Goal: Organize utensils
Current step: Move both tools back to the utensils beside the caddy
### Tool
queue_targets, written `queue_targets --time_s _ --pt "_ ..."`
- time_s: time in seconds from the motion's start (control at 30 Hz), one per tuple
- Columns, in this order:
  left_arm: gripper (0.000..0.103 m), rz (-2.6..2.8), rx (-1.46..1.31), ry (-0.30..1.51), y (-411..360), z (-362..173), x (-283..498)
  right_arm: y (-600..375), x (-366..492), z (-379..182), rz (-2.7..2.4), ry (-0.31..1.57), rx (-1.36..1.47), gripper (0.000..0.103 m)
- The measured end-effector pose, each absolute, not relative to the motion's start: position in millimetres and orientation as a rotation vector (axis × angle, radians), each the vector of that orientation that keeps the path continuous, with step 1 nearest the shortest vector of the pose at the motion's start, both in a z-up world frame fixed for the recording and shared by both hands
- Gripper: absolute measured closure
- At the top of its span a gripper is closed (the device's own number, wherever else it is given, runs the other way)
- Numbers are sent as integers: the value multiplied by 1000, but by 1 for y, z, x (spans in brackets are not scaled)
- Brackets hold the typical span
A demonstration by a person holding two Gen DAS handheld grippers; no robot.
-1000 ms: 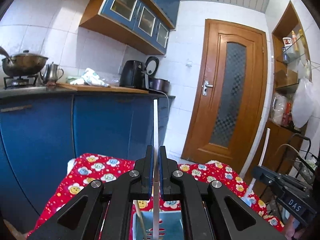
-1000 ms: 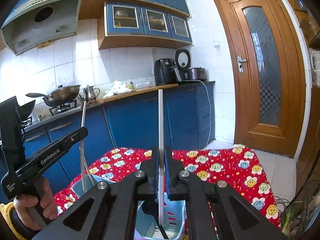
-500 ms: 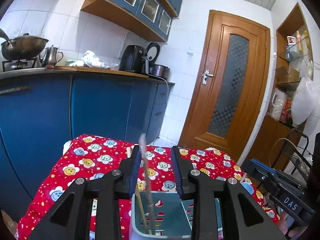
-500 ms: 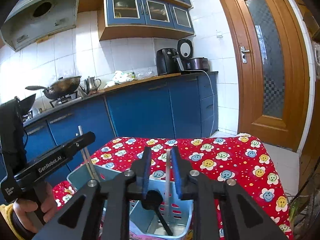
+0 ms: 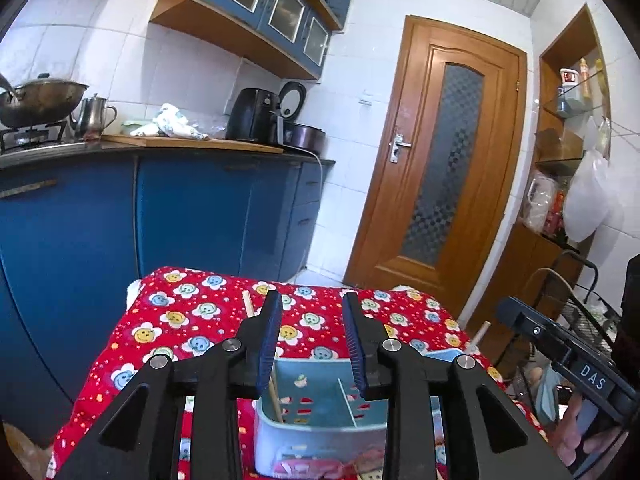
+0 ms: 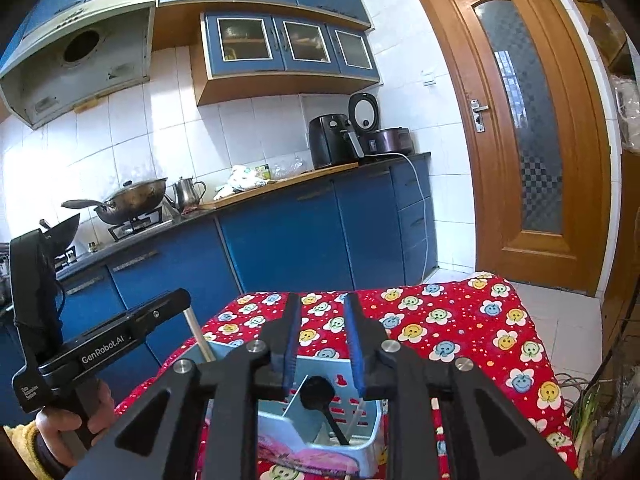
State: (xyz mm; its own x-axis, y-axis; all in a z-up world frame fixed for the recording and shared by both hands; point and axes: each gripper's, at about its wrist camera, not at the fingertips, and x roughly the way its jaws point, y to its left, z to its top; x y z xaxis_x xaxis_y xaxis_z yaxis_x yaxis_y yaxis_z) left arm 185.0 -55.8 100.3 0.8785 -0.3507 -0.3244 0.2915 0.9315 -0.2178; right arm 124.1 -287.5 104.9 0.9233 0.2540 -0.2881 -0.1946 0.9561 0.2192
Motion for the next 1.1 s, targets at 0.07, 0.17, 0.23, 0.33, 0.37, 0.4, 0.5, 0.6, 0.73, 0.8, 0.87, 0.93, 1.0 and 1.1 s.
queue_targets --time_s 0.07,0.17,0.23,0.33,0.37,0.4,0.5,0.6,0.73,0.8,0.87,0.93,1.0,1.1 --pt "71 -340 -161 371 -55 103 179 -288 119 107 229 325 194 79" --pt "71 -349 -161 379 -51 107 169 -288 109 109 225 333 197 79" --pt "71 -349 -160 384 -48 108 162 -288 102 110 222 339 193 79" --pt "71 -345 -157 403 -43 110 151 -288 91 111 214 352 185 79" --pt "71 -344 -157 411 -41 110 149 -288 88 111 213 356 183 79" --pt "71 -343 -158 419 -39 110 146 -288 83 111 211 362 182 79" --pt "71 -336 -156 452 -33 108 137 -287 73 109 203 385 180 79" --pt "71 -333 -148 487 -27 105 128 -286 63 106 194 415 170 79" --pt "71 -330 -137 536 -21 99 117 -283 51 99 184 459 157 79" --pt "71 -327 -127 560 -18 95 113 -282 45 95 179 482 154 79" --pt "71 -323 -117 584 -17 91 108 -282 40 90 175 507 155 79" --pt "71 -320 -110 612 -15 86 104 -281 36 85 176 535 160 79" --pt "71 -321 -108 649 -13 80 101 -281 34 80 176 559 165 79" --pt "71 -322 -98 691 -13 72 97 -280 29 72 175 589 171 79"
